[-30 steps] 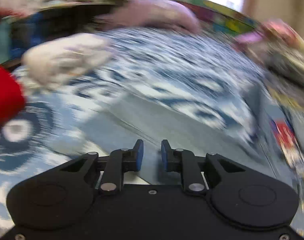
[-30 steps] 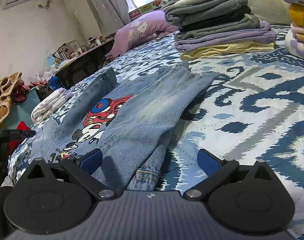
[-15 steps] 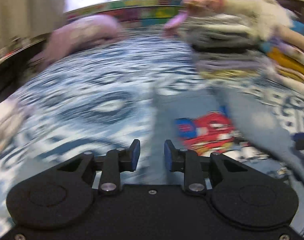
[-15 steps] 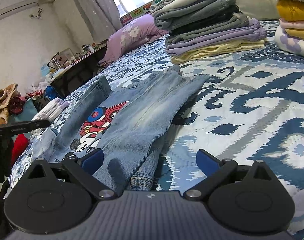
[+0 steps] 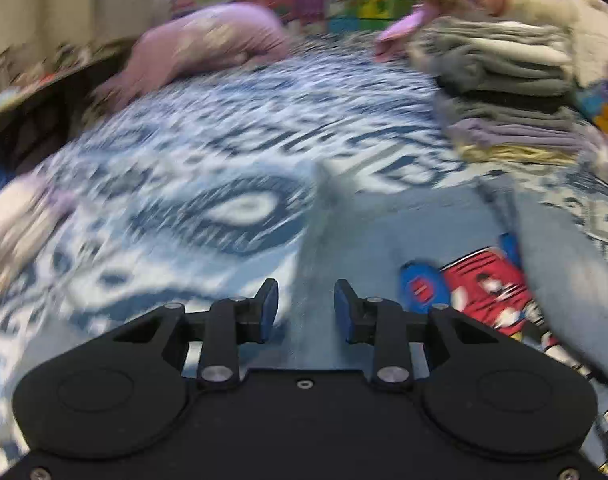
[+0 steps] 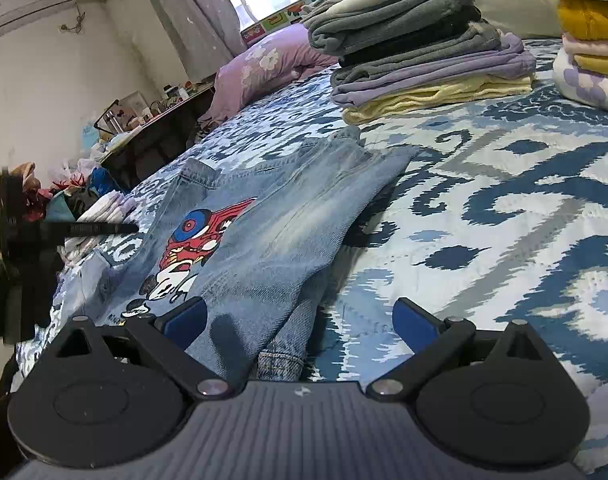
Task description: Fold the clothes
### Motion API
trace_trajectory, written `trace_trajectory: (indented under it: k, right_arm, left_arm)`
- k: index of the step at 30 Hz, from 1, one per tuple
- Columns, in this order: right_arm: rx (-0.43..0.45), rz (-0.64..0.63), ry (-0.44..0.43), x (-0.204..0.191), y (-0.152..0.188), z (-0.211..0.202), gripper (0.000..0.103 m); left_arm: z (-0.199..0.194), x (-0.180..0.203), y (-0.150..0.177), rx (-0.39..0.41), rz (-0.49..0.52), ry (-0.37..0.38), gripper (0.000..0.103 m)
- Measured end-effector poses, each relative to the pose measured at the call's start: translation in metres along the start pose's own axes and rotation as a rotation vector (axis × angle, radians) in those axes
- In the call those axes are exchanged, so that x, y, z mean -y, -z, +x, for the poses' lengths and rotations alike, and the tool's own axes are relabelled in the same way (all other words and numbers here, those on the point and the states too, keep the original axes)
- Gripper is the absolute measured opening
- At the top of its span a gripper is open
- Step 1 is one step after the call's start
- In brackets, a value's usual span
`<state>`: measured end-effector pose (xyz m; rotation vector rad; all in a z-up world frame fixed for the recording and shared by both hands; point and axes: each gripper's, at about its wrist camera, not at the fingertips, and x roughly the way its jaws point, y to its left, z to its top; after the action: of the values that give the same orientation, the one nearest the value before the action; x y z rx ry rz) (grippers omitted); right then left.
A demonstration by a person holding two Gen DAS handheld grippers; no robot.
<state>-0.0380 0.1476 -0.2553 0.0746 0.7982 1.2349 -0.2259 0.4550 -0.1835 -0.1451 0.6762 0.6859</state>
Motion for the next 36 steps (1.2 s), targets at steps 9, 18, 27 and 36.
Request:
trace_trajectory:
  k: [9, 18, 27, 36]
  right_arm:
    - [-0.001, -0.003, -0.004, 0.001, 0.001, 0.001, 0.099]
    - [0.001, 0.006, -0.024, 0.005, 0.001, 0.002, 0.1]
    - [0.005, 0.012, -0.035, 0.007, 0.0, 0.003, 0.101]
    - [0.007, 0.006, -0.03, 0.006, 0.001, 0.003, 0.101]
  left_arm:
    - [0.09, -0.029, -0.023, -0.185, -0.187, -0.008, 0.017]
    - [0.1, -0.017, -0.055, -0.09, -0.128, 0.032, 0.019]
    - [0.082, -0.055, -0.052, -0.035, -0.288, -0.142, 0.028]
    - [0.131, -0.028, -0.05, -0.179, -0.184, -0.004, 0.023]
